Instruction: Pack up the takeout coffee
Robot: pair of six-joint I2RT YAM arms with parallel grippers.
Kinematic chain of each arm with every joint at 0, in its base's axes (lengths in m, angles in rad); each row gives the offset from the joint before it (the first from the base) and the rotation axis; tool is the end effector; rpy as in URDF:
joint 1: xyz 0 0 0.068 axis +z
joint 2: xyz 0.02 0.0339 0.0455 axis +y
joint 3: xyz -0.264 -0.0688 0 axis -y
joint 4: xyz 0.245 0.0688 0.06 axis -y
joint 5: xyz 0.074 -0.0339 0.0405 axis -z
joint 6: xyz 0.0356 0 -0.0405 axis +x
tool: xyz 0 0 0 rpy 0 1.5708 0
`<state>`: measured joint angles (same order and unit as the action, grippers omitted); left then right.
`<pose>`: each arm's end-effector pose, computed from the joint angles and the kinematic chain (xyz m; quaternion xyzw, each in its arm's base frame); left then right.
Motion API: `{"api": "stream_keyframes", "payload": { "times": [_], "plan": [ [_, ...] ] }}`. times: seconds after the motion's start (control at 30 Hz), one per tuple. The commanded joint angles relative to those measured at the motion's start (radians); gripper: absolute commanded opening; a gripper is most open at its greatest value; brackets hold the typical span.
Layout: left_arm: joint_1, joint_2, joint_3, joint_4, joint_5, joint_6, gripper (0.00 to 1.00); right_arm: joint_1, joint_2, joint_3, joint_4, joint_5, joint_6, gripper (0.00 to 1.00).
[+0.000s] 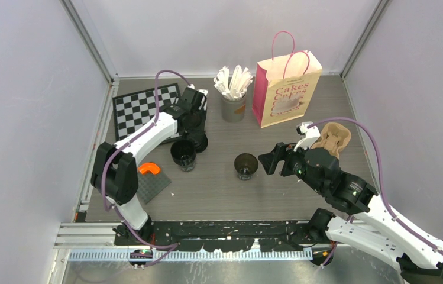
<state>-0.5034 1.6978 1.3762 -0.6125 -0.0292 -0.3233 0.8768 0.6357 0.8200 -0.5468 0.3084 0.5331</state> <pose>0.3246 -0.1776 0.2667 0.0808 0.9462 -0.1130 0.2922 0.0968 0.0994 0.3359 -0.0531 0.8162 0.2675 0.5094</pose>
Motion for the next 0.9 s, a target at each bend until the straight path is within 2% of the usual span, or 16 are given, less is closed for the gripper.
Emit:
{"api": "stream_keyframes", "payload": {
  "times": [0.0,0.03,0.13,0.27,0.5,0.87],
  "plan": [
    [0.005,-0.004,0.034,0.0,-0.01,0.009,0.0,-0.001,-0.006,0.002,0.035,0.001,0.007,0.85],
    [0.005,-0.005,0.036,-0.001,-0.025,0.006,0.0,0.0,-0.007,0.003,0.033,0.001,0.007,0.85],
    [0.005,-0.011,0.037,0.0,-0.097,-0.015,0.25,0.0,-0.013,0.004,0.03,0.003,0.007,0.85],
    [0.006,-0.011,0.031,0.021,-0.186,-0.048,0.39,0.0,-0.017,0.003,0.03,0.003,0.005,0.85],
    [0.006,-0.008,-0.001,0.106,-0.185,-0.147,0.47,0.0,-0.024,0.002,0.026,0.004,0.001,0.85],
    [0.007,0.063,0.025,0.088,-0.222,-0.198,0.47,-0.001,-0.055,0.003,0.002,0.018,-0.01,0.85]
  ]
}}
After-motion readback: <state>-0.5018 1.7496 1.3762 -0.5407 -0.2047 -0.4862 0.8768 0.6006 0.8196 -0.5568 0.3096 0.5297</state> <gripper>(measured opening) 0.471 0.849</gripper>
